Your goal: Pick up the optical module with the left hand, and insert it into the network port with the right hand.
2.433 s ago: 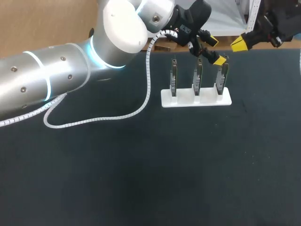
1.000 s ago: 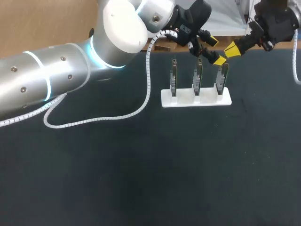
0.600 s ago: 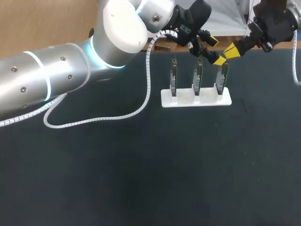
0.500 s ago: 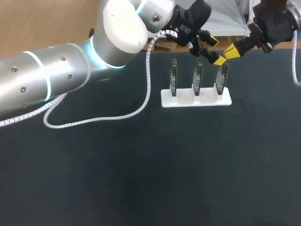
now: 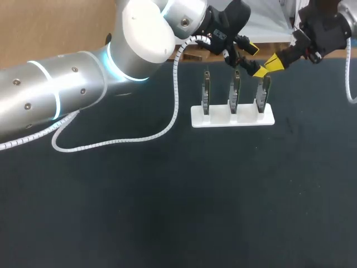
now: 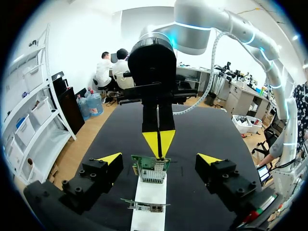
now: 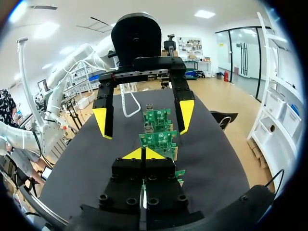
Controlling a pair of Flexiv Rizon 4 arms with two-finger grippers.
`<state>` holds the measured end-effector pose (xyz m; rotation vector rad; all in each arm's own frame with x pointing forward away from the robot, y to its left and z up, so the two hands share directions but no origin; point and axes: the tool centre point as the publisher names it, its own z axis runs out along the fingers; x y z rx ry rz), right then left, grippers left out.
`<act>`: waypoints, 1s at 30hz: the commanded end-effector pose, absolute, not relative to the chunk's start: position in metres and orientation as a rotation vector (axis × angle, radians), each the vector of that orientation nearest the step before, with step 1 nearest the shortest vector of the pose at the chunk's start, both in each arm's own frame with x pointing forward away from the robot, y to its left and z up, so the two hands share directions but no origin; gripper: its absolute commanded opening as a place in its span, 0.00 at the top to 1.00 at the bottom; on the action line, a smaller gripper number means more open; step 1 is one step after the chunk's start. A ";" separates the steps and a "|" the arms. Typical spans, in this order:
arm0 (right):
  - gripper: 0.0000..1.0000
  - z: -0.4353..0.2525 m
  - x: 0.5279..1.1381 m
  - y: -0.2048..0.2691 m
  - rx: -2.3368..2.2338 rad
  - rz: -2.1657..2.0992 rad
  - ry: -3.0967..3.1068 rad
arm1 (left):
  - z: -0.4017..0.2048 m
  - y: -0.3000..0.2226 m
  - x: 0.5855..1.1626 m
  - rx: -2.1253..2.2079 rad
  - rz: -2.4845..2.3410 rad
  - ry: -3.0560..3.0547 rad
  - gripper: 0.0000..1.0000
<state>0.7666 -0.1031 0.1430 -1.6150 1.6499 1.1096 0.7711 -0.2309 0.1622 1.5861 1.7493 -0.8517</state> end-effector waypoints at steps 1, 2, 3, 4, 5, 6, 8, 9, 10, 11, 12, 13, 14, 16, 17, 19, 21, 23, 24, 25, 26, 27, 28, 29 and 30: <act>1.00 0.135 0.767 -0.102 -1.616 1.119 1.652 | 0.163 -0.232 0.773 1.589 -0.851 1.755 0.00; 1.00 0.134 0.767 -0.102 -1.618 1.121 1.656 | 0.163 -0.232 0.773 1.589 -0.851 1.755 0.00; 1.00 0.133 0.766 -0.102 -1.621 1.121 1.657 | 0.163 -0.232 0.773 1.589 -0.851 1.755 0.00; 1.00 0.133 0.766 -0.102 -1.619 1.122 1.659 | 0.163 -0.232 0.773 1.589 -0.851 1.755 0.00; 1.00 0.133 0.766 -0.102 -1.616 1.123 1.660 | 0.163 -0.232 0.773 1.589 -0.851 1.755 0.00; 1.00 0.133 0.766 -0.102 -1.614 1.123 1.660 | 0.163 -0.232 0.773 1.589 -0.851 1.755 0.00; 1.00 0.134 0.766 -0.102 -1.607 1.122 1.660 | 0.163 -0.232 0.773 1.589 -0.851 1.755 0.00; 1.00 0.134 0.766 -0.102 -1.606 1.123 1.658 | 0.163 -0.232 0.773 1.589 -0.851 1.755 0.00; 1.00 0.134 0.766 -0.102 -1.605 1.121 1.656 | 0.163 -0.232 0.773 1.589 -0.851 1.755 0.00; 1.00 0.136 0.767 -0.102 -1.589 1.122 1.653 | 0.163 -0.232 0.773 1.589 -0.851 1.755 0.00; 1.00 0.138 0.768 -0.102 -1.579 1.126 1.652 | 0.163 -0.232 0.773 1.589 -0.851 1.755 0.00; 1.00 0.141 0.769 -0.102 -1.579 1.119 1.649 | 0.163 -0.232 0.773 1.589 -0.851 1.755 0.00; 1.00 0.144 0.770 -0.102 -1.575 1.116 1.640 | 0.163 -0.232 0.773 1.589 -0.851 1.755 0.00; 1.00 0.151 0.771 -0.103 -1.557 1.110 1.627 | 0.163 -0.232 0.773 1.589 -0.851 1.755 0.00; 1.00 0.155 0.772 -0.104 -1.553 1.103 1.619 | 0.163 -0.232 0.773 1.589 -0.851 1.755 0.00; 1.00 0.162 0.775 -0.107 -1.538 1.090 1.614 | 0.163 -0.232 0.773 1.589 -0.851 1.755 0.00; 1.00 0.167 0.777 -0.110 -1.532 1.074 1.607 | 0.163 -0.232 0.773 1.589 -0.851 1.755 0.00; 1.00 0.172 0.778 -0.114 -1.535 1.052 1.605 | 0.163 -0.232 0.773 1.589 -0.851 1.755 0.00; 1.00 0.175 0.779 -0.116 -1.531 1.043 1.602 | 0.163 -0.232 0.773 1.589 -0.851 1.755 0.00; 1.00 0.177 0.779 -0.118 -1.530 1.032 1.601 | 0.165 -0.233 0.773 1.583 -0.840 1.747 0.00; 1.00 0.179 0.780 -0.120 -1.528 1.024 1.601 | 0.166 -0.233 0.774 1.589 -0.838 1.735 0.00; 1.00 0.182 0.781 -0.121 -1.525 1.011 1.597 | 0.168 -0.233 0.775 1.582 -0.829 1.729 0.00; 1.00 0.185 0.781 -0.123 -1.521 1.003 1.594 | 0.171 -0.233 0.776 1.581 -0.824 1.726 0.00; 1.00 0.188 0.782 -0.124 -1.519 0.992 1.589 | 0.173 -0.233 0.777 1.580 -0.818 1.720 0.00; 1.00 0.190 0.783 -0.126 -1.517 0.985 1.586 | 0.177 -0.233 0.778 1.581 -0.810 1.712 0.00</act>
